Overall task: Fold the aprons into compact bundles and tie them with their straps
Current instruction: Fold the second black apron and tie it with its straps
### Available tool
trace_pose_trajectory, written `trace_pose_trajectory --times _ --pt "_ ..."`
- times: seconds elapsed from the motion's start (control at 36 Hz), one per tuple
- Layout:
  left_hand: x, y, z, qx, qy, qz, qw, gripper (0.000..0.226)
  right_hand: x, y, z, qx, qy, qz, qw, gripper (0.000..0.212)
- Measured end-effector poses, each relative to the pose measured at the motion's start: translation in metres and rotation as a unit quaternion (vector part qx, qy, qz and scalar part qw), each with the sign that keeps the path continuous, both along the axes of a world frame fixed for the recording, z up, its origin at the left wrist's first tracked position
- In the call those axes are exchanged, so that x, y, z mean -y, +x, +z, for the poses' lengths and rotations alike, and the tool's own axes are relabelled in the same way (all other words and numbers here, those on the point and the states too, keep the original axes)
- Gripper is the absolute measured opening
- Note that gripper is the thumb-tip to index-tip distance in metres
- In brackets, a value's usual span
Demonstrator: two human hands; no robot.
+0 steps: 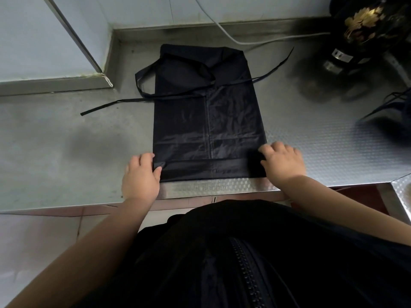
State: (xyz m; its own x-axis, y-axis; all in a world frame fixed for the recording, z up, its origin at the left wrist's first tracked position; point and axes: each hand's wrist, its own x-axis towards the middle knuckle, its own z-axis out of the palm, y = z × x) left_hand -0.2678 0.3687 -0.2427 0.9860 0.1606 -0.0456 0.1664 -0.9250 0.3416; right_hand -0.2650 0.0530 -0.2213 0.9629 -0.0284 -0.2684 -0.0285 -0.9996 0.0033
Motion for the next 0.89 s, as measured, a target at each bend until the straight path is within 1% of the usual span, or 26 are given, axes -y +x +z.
trace_pose_trajectory --times 0.06,0.08,0.11,0.14,0.17,0.19,0.22,0.25,0.28,0.31,0.33,0.39,0.44,0.47,0.5,0.56,0.58,0.61,0.64,0.69,0.75,0.81,0.89 --pt "-0.005 -0.001 -0.002 0.026 0.040 -0.125 0.991 0.040 0.001 -0.002 -0.002 -0.019 0.002 0.081 0.997 0.044" --pt "-0.006 -0.001 -0.004 0.025 0.049 -0.186 0.981 0.046 0.001 -0.004 -0.003 -0.033 0.023 0.095 0.995 0.044" --pt "-0.008 -0.002 -0.005 0.014 0.045 -0.226 0.973 0.047 0.002 -0.006 -0.004 -0.050 0.049 0.094 0.993 0.047" --pt "-0.008 -0.003 -0.005 0.003 0.030 -0.238 0.971 0.042 0.004 -0.009 -0.005 -0.069 0.071 0.086 0.991 0.057" --pt "-0.008 -0.004 -0.003 -0.006 0.003 -0.227 0.974 0.033 0.006 -0.013 -0.008 -0.090 0.074 0.086 0.990 0.070" --pt "-0.009 -0.006 -0.002 -0.026 -0.021 -0.209 0.977 0.034 0.008 -0.015 -0.009 -0.106 0.064 0.091 0.988 0.082" --pt "-0.009 -0.007 0.001 -0.057 -0.025 -0.201 0.978 0.047 0.009 -0.016 -0.010 -0.108 0.060 0.094 0.988 0.090" --pt "-0.010 -0.008 0.002 -0.081 -0.017 -0.207 0.975 0.064 0.010 -0.017 -0.011 -0.098 0.065 0.090 0.989 0.092" --pt "-0.011 -0.009 0.003 -0.089 -0.004 -0.216 0.972 0.077 0.011 -0.016 -0.011 -0.079 0.073 0.083 0.991 0.089" --pt "-0.013 -0.009 0.004 -0.091 -0.001 -0.222 0.971 0.084 0.011 -0.014 -0.010 -0.057 0.080 0.077 0.992 0.087" --pt "-0.015 -0.008 0.004 -0.094 -0.005 -0.219 0.971 0.084 0.011 -0.011 -0.008 -0.035 0.079 0.077 0.993 0.086" --pt "-0.017 -0.006 0.005 -0.097 -0.031 -0.196 0.975 0.071 0.010 -0.006 -0.005 -0.022 0.071 0.085 0.994 0.082" --pt "-0.021 -0.003 0.006 -0.084 -0.058 -0.184 0.978 0.047 0.010 -0.001 0.000 -0.019 0.066 0.074 0.995 0.061" --pt "-0.023 -0.001 0.006 -0.071 -0.074 -0.179 0.978 0.037 0.010 0.002 0.003 -0.022 0.079 0.060 0.995 0.053" --pt "-0.024 0.001 0.008 -0.060 -0.099 -0.168 0.979 0.031 0.010 0.003 0.006 -0.037 0.108 0.040 0.993 0.051" --pt "-0.025 0.005 0.011 -0.062 -0.168 -0.112 0.977 0.026 0.010 0.005 0.013 -0.097 0.173 -0.002 0.980 0.061" --pt "-0.026 0.009 0.012 -0.074 -0.200 -0.075 0.974 0.024 0.010 0.008 0.014 -0.118 0.192 -0.014 0.974 0.068" --pt "-0.027 0.012 0.013 -0.090 -0.231 -0.042 0.968 0.020 0.010 0.008 0.015 -0.126 0.209 -0.028 0.969 0.069" --pt "-0.027 0.015 0.013 -0.102 -0.259 -0.017 0.960 0.018 0.011 0.008 0.014 -0.121 0.228 -0.049 0.965 0.064" --pt "-0.026 0.022 0.013 -0.119 -0.306 0.019 0.944 0.014 0.012 0.011 0.010 -0.091 0.266 -0.093 0.955 0.047" --pt "-0.023 0.029 0.011 -0.129 -0.313 0.051 0.940 0.006 0.011 0.015 0.005 -0.072 0.278 -0.129 0.949 0.037" --pt "-0.020 0.035 0.007 -0.131 -0.292 0.078 0.944 0.005 0.006 0.019 0.002 -0.061 0.271 -0.157 0.948 0.038" --pt "-0.014 0.042 0.000 -0.122 -0.260 0.118 0.951 0.007 -0.001 0.022 -0.006 -0.042 0.224 -0.175 0.958 0.043"
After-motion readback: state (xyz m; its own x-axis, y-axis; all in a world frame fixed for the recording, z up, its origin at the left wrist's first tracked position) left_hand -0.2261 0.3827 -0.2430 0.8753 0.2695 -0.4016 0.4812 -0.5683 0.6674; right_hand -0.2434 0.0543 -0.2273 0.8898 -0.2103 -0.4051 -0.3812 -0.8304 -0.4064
